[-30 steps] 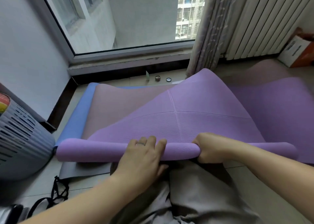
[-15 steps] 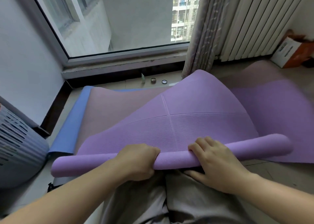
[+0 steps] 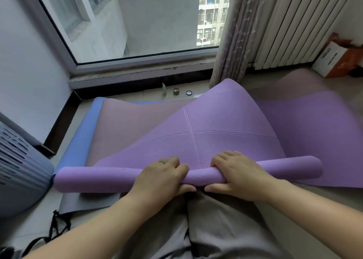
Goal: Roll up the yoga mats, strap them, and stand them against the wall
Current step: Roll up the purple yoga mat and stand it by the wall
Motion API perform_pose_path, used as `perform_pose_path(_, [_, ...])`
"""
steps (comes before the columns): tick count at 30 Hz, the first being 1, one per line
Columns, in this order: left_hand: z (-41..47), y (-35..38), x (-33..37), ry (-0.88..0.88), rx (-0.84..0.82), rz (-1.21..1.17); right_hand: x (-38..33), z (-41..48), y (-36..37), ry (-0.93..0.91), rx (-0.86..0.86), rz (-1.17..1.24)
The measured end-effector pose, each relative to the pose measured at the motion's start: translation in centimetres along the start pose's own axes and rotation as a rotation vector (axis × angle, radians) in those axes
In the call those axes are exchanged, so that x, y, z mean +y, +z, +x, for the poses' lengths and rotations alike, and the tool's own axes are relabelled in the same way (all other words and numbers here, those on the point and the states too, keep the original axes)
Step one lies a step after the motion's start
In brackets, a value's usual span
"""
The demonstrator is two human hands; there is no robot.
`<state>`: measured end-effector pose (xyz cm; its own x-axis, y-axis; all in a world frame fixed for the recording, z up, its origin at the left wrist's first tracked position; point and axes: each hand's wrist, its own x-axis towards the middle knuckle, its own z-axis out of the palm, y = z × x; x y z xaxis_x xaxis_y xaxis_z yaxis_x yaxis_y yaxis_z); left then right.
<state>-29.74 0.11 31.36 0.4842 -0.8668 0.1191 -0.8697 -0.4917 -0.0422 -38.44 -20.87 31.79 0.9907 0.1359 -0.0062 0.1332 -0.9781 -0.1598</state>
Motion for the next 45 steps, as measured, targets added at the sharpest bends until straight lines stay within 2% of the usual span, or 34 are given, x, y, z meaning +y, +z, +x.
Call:
perform_pose_path(3, [0.5,-1.2,-0.3,-0.071,-0.208,-0.096,-0.4,-1.6,1.7,0.048,0.317,-0.087])
perform_pose_path(5, [1.3,-1.6,-0.7,-0.072,-0.351,-0.17,-0.4,-1.7,2.2,0.085,0.383,-0.092])
perform_pose_path(7, [2.2,-1.9,-1.5,-0.065,-0.41,-0.236,0.0,-0.9,2.1,0.08,0.365,-0.113])
perform_pose_path(10, [3.4,-1.9,-2.7,-0.112,-0.515,-0.397,0.5,1.1,-0.1,0.123,0.1,-0.06])
perform_pose_path(13, [3.8,-1.7,-3.1,-0.16,-0.42,-0.441,1.5,2.6,-0.9,0.159,-0.122,0.075])
perform_pose_path(17, [1.9,-0.7,-2.3,-0.09,-0.154,-0.237,1.9,3.7,-1.0,0.19,-0.21,0.156])
perform_pose_path(21, [0.9,0.4,-1.7,-0.051,-0.132,-0.028,1.9,4.2,-1.7,0.222,-0.294,0.209])
perform_pose_path(23, [1.6,-0.2,-1.3,-0.105,-0.191,-0.003,1.7,4.1,-1.6,0.234,-0.229,0.22])
perform_pose_path(26, [2.4,-0.3,-1.5,-0.135,-0.241,-0.023,1.3,2.6,0.0,0.055,0.2,0.085])
perform_pose_path(28, [2.7,-0.3,-1.8,-0.137,-0.313,-0.058,1.1,1.5,1.3,-0.061,0.297,-0.015])
perform_pose_path(32, [3.7,-1.2,-2.7,-0.131,-0.469,-0.227,1.6,2.0,1.4,-0.042,0.233,-0.029])
perform_pose_path(34, [4.3,-1.1,-3.3,-0.13,-0.473,-0.26,1.9,2.7,0.6,-0.054,0.177,-0.065])
perform_pose_path(35, [4.2,-1.0,-3.4,-0.123,-0.438,-0.238,2.0,3.0,0.3,-0.055,0.137,-0.065])
perform_pose_path(39, [2.2,0.7,-1.9,-0.052,-0.065,0.074,2.4,3.7,-0.5,0.023,-0.052,0.042])
perform_pose_path(41, [1.7,1.7,-1.4,-0.083,0.017,0.121,2.4,4.2,-1.0,0.049,-0.103,0.09])
perform_pose_path(43, [2.2,1.5,-1.7,-0.119,-0.036,0.095,2.3,4.4,-1.1,0.068,-0.11,0.104])
perform_pose_path(45, [3.0,0.3,-1.8,-0.131,-0.117,0.08,1.9,4.1,-0.8,0.059,-0.02,0.049])
